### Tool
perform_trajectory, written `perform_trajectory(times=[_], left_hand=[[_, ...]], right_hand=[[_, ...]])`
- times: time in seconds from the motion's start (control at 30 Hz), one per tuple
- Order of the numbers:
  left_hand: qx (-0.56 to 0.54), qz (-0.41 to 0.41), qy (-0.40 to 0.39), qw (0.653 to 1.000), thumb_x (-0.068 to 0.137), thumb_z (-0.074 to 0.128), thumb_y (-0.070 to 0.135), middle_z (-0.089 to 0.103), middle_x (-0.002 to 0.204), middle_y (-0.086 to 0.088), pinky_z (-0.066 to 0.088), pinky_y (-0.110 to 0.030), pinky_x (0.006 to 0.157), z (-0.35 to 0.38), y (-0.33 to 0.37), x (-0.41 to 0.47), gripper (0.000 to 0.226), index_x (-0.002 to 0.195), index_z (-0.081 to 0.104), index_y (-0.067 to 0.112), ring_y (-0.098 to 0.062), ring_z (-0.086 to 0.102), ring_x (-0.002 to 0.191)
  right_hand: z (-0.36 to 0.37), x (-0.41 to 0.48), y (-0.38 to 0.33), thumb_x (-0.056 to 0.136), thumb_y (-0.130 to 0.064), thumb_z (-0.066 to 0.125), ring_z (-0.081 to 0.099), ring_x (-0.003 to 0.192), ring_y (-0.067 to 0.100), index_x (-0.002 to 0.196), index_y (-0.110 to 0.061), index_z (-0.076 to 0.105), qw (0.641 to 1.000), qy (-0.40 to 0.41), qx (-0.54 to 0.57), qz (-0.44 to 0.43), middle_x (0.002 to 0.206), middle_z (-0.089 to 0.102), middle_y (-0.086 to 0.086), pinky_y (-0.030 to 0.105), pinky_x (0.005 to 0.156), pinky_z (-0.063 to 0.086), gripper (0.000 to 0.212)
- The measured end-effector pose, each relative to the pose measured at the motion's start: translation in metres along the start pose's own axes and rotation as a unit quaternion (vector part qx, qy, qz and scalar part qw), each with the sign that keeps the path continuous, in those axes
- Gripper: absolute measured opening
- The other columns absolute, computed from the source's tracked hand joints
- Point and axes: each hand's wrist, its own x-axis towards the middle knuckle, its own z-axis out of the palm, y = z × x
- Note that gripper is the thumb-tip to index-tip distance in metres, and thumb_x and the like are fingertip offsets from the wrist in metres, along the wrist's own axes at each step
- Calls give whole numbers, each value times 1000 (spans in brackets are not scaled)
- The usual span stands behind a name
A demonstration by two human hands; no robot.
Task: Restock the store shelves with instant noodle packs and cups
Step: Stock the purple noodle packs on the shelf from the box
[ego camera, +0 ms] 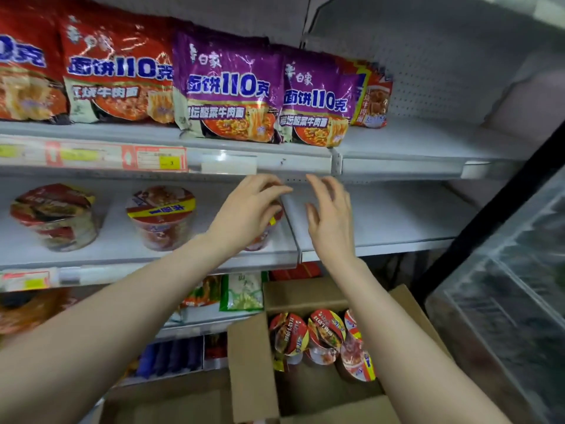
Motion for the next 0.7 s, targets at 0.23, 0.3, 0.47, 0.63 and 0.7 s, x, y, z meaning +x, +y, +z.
perform_trajectory(times=[0.23, 0.3, 0.47, 0.63, 0.7], left_hand=[[-11, -34, -61, 997, 84, 74, 11, 63, 116, -10, 48, -41, 89, 79, 44, -11, 40, 123, 66, 13, -30, 58, 105], [-22, -61, -72, 995, 85, 74, 12, 63, 115, -8, 49, -41, 87, 107, 60, -13, 41, 125, 65, 14, -29, 59, 105], [-44, -113, -122, 985, 86, 72, 11, 63, 115, -9, 45, -36, 92, 171, 91, -20, 42, 127, 63, 14, -28, 59, 106], [-60, -208, -145, 966, 87, 70, 13, 61, 119, -7, 48, -39, 94, 222, 118, -37, 45, 131, 60, 16, -25, 58, 110], [-64, -244, -161, 954, 87, 70, 12, 60, 122, -7, 49, -39, 96, 236, 126, -50, 48, 134, 57, 16, -24, 58, 111]], right_hand=[[-14, -38, 81, 99, -13, 53, 40, 127, 23, 144, -21, 47, 999, -38, 3, 29, 140, 44, 11, 24, 96, 31, 46], [-17, -48, 111, 100, -13, 54, 40, 127, 23, 144, -20, 47, 998, -57, 8, 41, 141, 45, 10, 26, 98, 34, 45], [-16, -80, 180, 98, -13, 56, 42, 131, 25, 146, -20, 45, 989, -131, 22, 69, 144, 43, 9, 36, 105, 41, 49], [-10, -116, 239, 96, -13, 61, 44, 132, 28, 147, -19, 43, 974, -200, 52, 89, 145, 44, 11, 44, 107, 44, 54], [-9, -133, 251, 96, -16, 61, 42, 136, 25, 149, -21, 40, 964, -242, 49, 104, 149, 42, 8, 38, 108, 40, 57]])
